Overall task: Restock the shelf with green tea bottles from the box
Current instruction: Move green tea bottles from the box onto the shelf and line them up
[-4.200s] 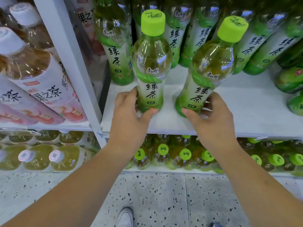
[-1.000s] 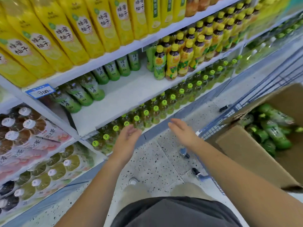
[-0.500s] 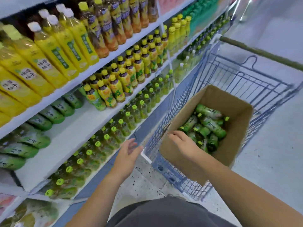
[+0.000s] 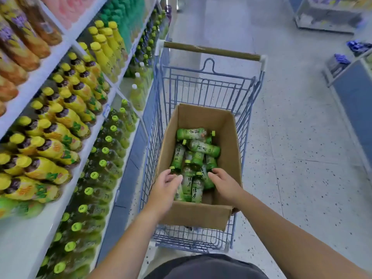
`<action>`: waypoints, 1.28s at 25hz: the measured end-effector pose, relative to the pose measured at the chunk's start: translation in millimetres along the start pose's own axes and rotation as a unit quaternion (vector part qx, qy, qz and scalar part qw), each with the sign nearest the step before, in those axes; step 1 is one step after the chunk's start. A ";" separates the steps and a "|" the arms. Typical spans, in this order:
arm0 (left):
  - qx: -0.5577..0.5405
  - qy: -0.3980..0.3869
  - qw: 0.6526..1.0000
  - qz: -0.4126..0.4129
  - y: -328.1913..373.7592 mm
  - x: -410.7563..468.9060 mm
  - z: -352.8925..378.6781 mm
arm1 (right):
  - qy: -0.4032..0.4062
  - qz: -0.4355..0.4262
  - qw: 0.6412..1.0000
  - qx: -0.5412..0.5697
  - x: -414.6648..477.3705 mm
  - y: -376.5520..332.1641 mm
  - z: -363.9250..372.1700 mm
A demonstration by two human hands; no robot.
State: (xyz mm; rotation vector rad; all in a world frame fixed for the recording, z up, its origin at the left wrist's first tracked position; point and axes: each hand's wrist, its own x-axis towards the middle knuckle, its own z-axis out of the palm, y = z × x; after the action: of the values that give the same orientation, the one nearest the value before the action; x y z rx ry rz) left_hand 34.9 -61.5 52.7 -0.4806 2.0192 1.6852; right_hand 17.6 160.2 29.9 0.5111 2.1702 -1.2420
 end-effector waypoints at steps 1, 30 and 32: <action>0.015 -0.026 1.000 -0.005 4.3 14.6 2.6 | 0.021 0.014 1.000 0.006 3.1 1.8 -2.1; 0.250 0.077 0.900 -0.350 -172.2 256.2 80.1 | -0.006 0.271 0.962 -0.040 249.1 155.7 102.6; 0.274 0.068 0.894 -0.348 -171.9 255.6 81.3 | -0.011 0.272 0.959 -0.076 249.5 155.9 104.3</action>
State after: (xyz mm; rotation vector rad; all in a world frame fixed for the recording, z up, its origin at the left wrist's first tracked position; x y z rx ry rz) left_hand -74.3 -6.8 -241.6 -0.9783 1.9549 0.6375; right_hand -50.0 156.7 -274.9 0.9448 1.8983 -0.7689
